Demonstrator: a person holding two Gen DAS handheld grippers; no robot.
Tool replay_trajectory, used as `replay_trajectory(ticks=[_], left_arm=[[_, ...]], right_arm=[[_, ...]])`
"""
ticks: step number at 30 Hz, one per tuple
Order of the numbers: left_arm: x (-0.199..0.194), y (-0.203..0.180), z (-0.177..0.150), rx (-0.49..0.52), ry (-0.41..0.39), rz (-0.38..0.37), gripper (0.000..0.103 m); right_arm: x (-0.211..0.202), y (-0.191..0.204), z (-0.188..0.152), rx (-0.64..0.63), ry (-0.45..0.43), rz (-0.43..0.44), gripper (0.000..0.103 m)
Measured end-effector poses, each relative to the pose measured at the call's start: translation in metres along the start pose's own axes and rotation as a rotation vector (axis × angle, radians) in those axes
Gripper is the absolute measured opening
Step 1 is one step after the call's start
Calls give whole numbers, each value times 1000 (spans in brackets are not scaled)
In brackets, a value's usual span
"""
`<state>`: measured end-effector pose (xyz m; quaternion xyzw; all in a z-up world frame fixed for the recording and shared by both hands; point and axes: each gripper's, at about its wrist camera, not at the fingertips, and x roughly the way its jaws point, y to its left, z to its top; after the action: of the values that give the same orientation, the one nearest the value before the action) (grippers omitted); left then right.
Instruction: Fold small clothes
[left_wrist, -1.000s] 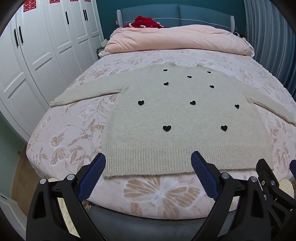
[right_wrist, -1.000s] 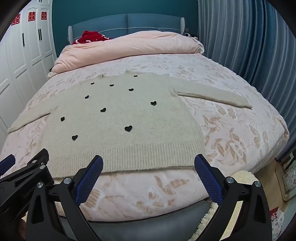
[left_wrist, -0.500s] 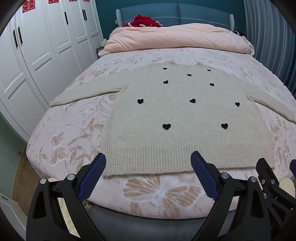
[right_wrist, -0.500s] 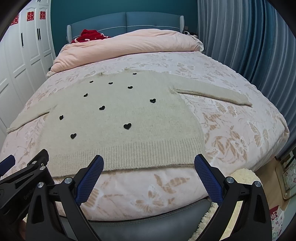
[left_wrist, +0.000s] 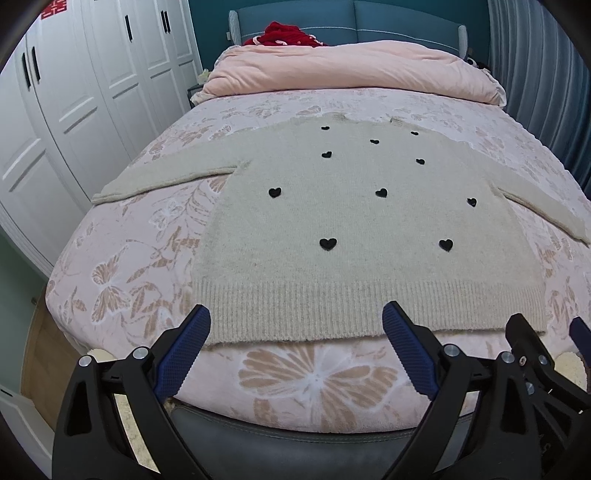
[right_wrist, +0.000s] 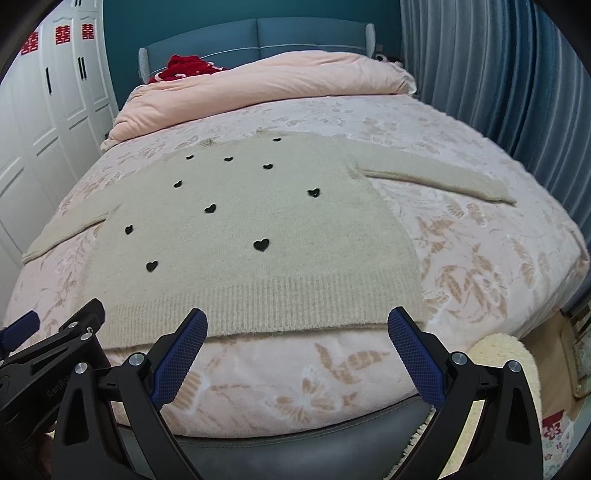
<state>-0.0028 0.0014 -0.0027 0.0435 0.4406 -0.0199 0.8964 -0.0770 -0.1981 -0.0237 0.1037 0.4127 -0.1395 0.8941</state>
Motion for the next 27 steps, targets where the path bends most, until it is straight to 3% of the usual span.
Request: replay_trajectory(ticks=[2, 5, 10, 17, 24, 25, 26, 27], left_arm=[[5, 2, 0, -9, 8, -36, 97], [11, 6, 1, -15, -10, -58, 98], [31, 18, 8, -106, 16, -97, 98], [61, 33, 17, -301, 49, -147, 98], [84, 39, 29, -331, 66, -98, 98], [88, 39, 30, -327, 72, -94, 98], [91, 40, 31, -321, 78, -94, 98], [94, 40, 32, -312, 85, -93, 98]], right_arm=[[17, -18, 6, 44, 52, 76, 98], [39, -74, 22, 177, 65, 63, 98], [83, -201, 66, 458, 70, 24, 98], [148, -363, 119, 834, -4, 19, 98], [194, -444, 136, 1062, -92, -16, 97], [195, -450, 139, 1066, -115, -23, 94], [197, -451, 144, 1063, -126, -29, 83], [201, -453, 149, 1057, -122, -25, 64]])
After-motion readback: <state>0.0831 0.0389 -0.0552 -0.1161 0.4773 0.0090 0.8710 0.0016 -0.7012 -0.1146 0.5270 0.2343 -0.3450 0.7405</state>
